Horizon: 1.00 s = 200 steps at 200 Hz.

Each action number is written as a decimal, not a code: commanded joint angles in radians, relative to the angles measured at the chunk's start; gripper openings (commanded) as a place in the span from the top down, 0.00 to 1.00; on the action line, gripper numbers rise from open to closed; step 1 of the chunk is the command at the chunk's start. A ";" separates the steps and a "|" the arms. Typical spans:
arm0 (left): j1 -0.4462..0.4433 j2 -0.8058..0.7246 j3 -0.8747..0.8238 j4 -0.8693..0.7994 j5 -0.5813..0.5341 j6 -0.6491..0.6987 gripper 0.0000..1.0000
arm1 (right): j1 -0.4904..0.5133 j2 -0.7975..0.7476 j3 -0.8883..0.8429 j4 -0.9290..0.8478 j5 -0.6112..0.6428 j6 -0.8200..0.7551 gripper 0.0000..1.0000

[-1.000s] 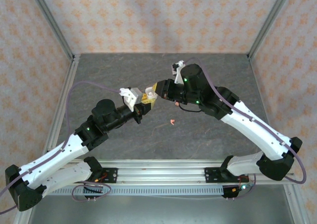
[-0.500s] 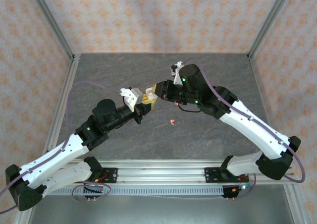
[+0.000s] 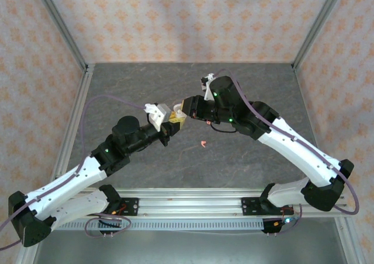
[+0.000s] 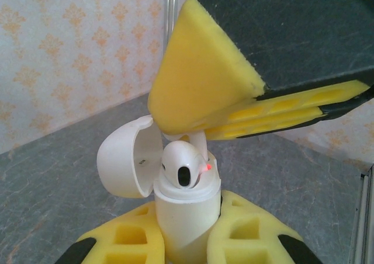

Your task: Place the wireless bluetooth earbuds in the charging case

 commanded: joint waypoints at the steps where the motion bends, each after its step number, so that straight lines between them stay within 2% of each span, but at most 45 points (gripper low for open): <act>1: -0.004 0.004 0.026 0.055 0.001 0.004 1.00 | 0.020 -0.002 -0.003 -0.040 -0.007 -0.013 0.77; 70: -0.004 0.007 0.028 0.054 0.001 0.002 1.00 | 0.020 -0.013 -0.002 -0.039 0.015 -0.019 0.72; 139: -0.004 0.004 0.029 0.046 0.005 0.002 1.00 | 0.020 -0.055 0.028 -0.068 0.115 -0.040 0.62; 200: -0.004 -0.010 0.027 0.035 0.006 0.001 1.00 | -0.001 -0.076 0.055 -0.105 0.156 -0.065 0.60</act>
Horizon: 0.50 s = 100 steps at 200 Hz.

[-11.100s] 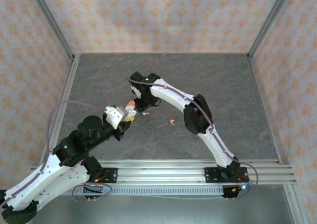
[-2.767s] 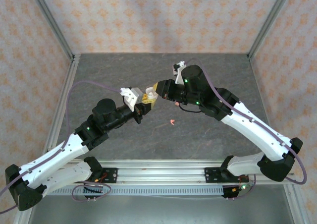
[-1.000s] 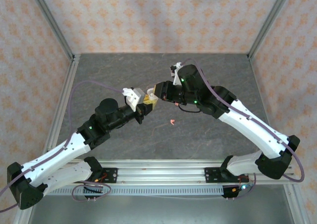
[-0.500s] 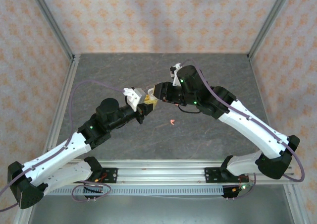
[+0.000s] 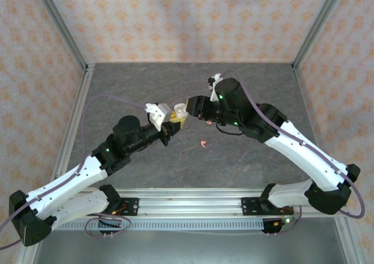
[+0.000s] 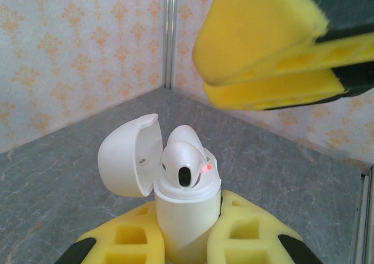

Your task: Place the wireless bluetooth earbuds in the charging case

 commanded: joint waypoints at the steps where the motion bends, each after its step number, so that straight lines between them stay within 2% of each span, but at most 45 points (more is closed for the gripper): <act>1: -0.005 -0.018 0.027 0.029 0.004 0.001 1.00 | -0.016 -0.026 0.035 -0.034 0.035 -0.028 0.59; 58: -0.004 -0.007 0.052 -0.017 0.078 0.000 1.00 | -0.156 -0.009 0.063 -0.063 -0.145 -0.031 0.59; 100: -0.004 0.023 0.070 -0.021 0.137 -0.020 1.00 | -0.201 0.023 0.047 -0.034 -0.276 -0.032 0.58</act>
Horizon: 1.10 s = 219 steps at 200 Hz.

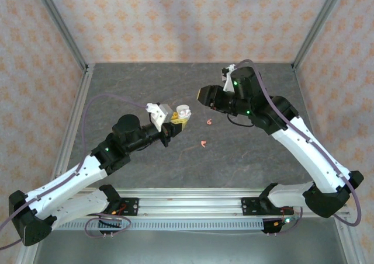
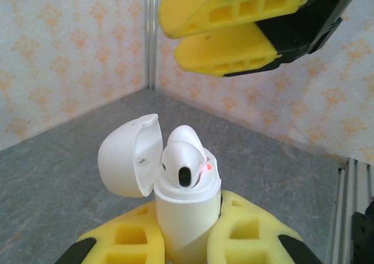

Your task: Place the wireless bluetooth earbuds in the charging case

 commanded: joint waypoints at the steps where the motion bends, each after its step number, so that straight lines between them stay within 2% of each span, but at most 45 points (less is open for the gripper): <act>1: -0.004 0.014 0.042 -0.004 0.058 -0.016 1.00 | -0.017 0.022 0.012 0.010 -0.108 -0.016 0.58; 41: -0.003 0.043 0.071 -0.013 0.107 -0.023 1.00 | -0.068 0.043 -0.064 0.136 -0.259 0.052 0.59; 90: -0.004 0.051 0.072 -0.012 0.098 -0.029 1.00 | -0.077 0.076 -0.073 0.165 -0.372 0.062 0.60; 123: -0.004 0.063 0.072 -0.009 0.064 -0.041 1.00 | -0.076 0.073 -0.094 0.167 -0.429 0.059 0.68; 153: -0.004 0.078 0.078 -0.006 0.053 -0.047 1.00 | -0.075 0.064 -0.107 0.151 -0.441 0.044 0.75; 219: -0.004 0.092 0.084 0.003 0.046 -0.053 1.00 | -0.078 0.036 -0.101 0.111 -0.433 0.010 0.76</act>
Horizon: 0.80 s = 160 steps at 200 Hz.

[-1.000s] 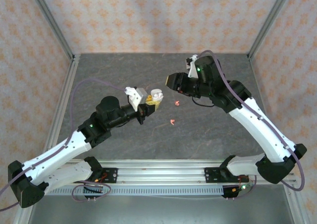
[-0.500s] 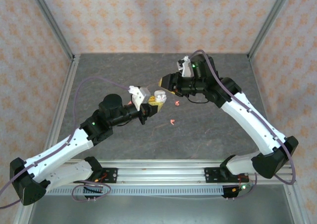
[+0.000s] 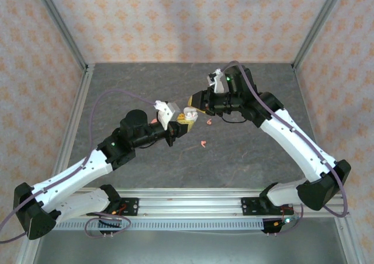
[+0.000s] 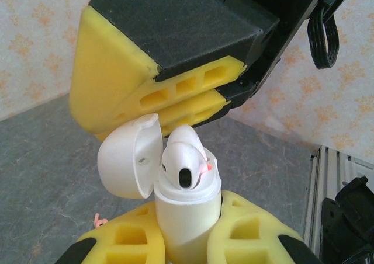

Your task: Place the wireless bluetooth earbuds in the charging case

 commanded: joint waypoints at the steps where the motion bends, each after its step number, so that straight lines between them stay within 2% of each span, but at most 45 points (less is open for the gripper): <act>1: -0.003 0.009 0.039 0.022 -0.027 -0.019 1.00 | 0.004 -0.042 0.001 -0.024 -0.036 -0.029 0.76; 160: -0.003 -0.011 0.026 0.017 -0.048 -0.016 1.00 | 0.004 -0.078 -0.070 0.028 -0.027 0.031 0.79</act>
